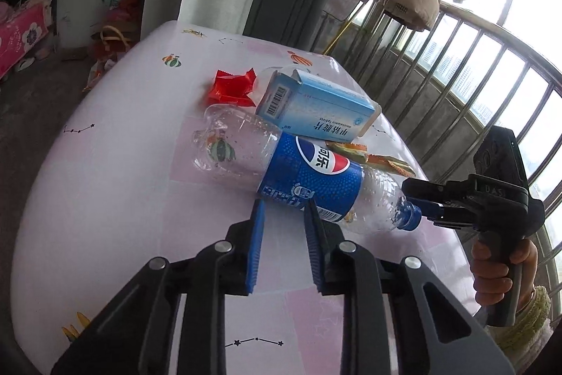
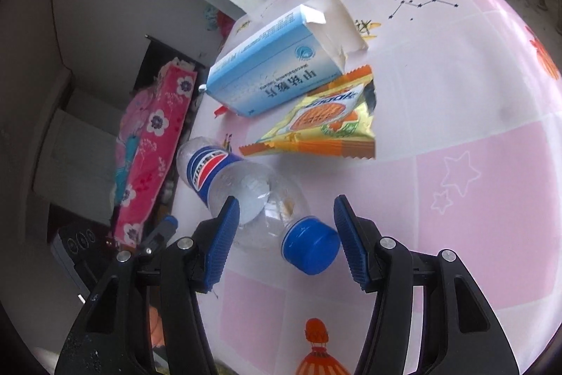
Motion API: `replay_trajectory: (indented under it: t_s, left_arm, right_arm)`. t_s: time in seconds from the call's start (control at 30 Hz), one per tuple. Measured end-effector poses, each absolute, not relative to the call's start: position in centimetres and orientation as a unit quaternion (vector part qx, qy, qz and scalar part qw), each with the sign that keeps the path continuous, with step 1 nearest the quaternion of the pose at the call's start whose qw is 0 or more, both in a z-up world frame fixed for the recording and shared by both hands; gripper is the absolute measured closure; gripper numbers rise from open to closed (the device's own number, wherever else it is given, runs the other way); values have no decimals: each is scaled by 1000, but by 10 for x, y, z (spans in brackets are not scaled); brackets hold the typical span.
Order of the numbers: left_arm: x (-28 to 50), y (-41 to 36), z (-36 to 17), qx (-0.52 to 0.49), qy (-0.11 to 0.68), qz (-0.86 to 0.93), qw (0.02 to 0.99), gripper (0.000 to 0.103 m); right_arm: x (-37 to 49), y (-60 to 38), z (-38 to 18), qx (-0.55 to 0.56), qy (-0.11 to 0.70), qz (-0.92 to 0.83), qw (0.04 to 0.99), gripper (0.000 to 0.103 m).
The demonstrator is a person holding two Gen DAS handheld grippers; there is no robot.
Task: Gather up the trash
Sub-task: 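Grasp the clear Pepsi bottle around its label with the right tool, then lift the Pepsi bottle with the right tool while the left tool grasps the snack wrapper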
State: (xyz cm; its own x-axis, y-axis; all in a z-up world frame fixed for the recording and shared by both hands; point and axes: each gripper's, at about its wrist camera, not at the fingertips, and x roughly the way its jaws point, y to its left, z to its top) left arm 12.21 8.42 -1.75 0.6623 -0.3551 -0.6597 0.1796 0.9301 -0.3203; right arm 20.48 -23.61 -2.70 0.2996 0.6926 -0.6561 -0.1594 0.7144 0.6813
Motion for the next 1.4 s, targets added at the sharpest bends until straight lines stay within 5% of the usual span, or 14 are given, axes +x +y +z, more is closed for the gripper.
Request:
replay_trajectory:
  t_s: [0.93,1.4]
  left_arm:
    - [123,121,-47,-212,402,-152,878,91]
    - [102,84,2,-195,354,-202,892,91]
  right_arm:
    - [214,-125,-46,231,616,402,637,43]
    - [186,-150,-7,288,564,381,673,47]
